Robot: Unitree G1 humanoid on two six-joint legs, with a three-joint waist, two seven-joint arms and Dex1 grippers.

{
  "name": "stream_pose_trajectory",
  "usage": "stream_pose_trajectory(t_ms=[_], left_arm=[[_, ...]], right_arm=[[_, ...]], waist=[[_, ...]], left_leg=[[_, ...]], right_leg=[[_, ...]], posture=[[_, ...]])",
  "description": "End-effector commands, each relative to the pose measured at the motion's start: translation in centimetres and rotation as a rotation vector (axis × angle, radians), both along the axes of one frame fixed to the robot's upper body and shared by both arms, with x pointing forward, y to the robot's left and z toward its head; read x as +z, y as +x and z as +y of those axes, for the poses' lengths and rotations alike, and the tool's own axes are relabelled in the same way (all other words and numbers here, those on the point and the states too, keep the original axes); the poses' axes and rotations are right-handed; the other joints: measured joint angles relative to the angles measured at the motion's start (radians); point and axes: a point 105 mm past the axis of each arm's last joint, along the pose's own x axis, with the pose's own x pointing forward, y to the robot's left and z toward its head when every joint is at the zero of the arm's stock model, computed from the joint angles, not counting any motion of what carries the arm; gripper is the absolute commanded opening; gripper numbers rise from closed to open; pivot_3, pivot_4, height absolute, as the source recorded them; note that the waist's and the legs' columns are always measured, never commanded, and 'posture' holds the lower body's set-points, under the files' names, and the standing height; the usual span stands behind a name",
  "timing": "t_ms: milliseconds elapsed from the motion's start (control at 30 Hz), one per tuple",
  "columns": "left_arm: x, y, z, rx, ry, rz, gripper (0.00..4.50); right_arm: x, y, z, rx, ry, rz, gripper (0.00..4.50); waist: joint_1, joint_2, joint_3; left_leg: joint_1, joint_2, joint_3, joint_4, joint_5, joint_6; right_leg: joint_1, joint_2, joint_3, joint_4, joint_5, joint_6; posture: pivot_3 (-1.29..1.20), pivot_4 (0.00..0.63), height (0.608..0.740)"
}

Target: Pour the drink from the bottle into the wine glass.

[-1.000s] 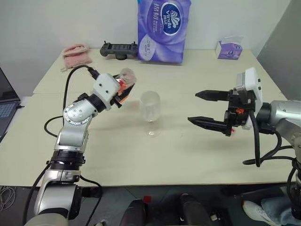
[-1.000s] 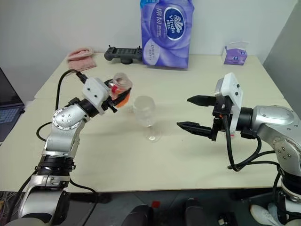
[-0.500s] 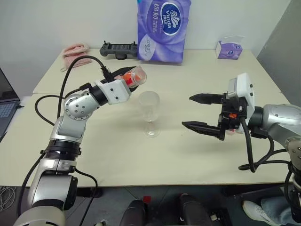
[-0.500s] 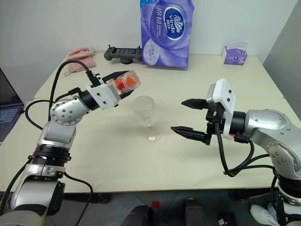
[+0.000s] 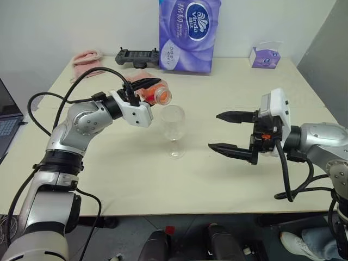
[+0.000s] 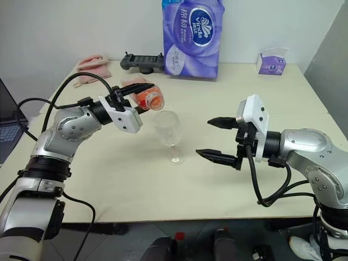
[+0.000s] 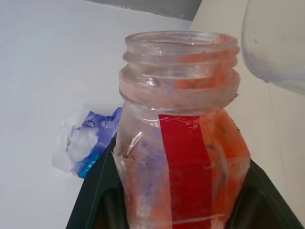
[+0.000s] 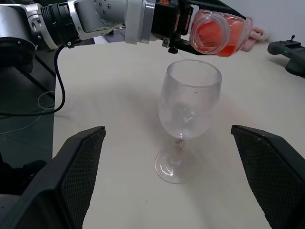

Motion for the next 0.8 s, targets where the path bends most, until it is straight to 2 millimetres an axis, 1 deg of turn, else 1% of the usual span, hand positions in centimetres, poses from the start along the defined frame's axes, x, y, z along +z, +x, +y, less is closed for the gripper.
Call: stream_pose_trajectory(t_ms=[33,467,800], left_arm=[[2.22,-0.42,-0.08,-0.015,0.016,-0.122,1.71],[2.83,-0.49,-0.04,-0.009,0.067,-0.231,1.71],[2.75,-0.51,0.05,-0.012,0.084,-0.247,1.71]], right_arm=[[0.67,-0.58,0.26,0.016,-0.003,-0.056,4.5],[0.63,-0.44,0.45,0.022,-0.003,-0.06,4.5],[0.61,-0.31,0.61,0.02,0.002,-0.066,4.5]], waist=[[0.0,0.0,0.0],[0.0,0.0,0.0],[0.0,0.0,0.0]], left_leg=[[0.0,0.0,0.0,0.0,0.0,0.0],[0.0,0.0,0.0,0.0,0.0,0.0],[0.0,0.0,0.0,0.0,0.0,0.0]], right_leg=[[0.0,0.0,0.0,0.0,0.0,0.0],[0.0,0.0,0.0,0.0,0.0,0.0],[0.0,0.0,0.0,0.001,0.0,0.0]], posture=[[0.0,0.15,0.74],[0.0,0.15,0.74],[0.0,0.15,0.74]])
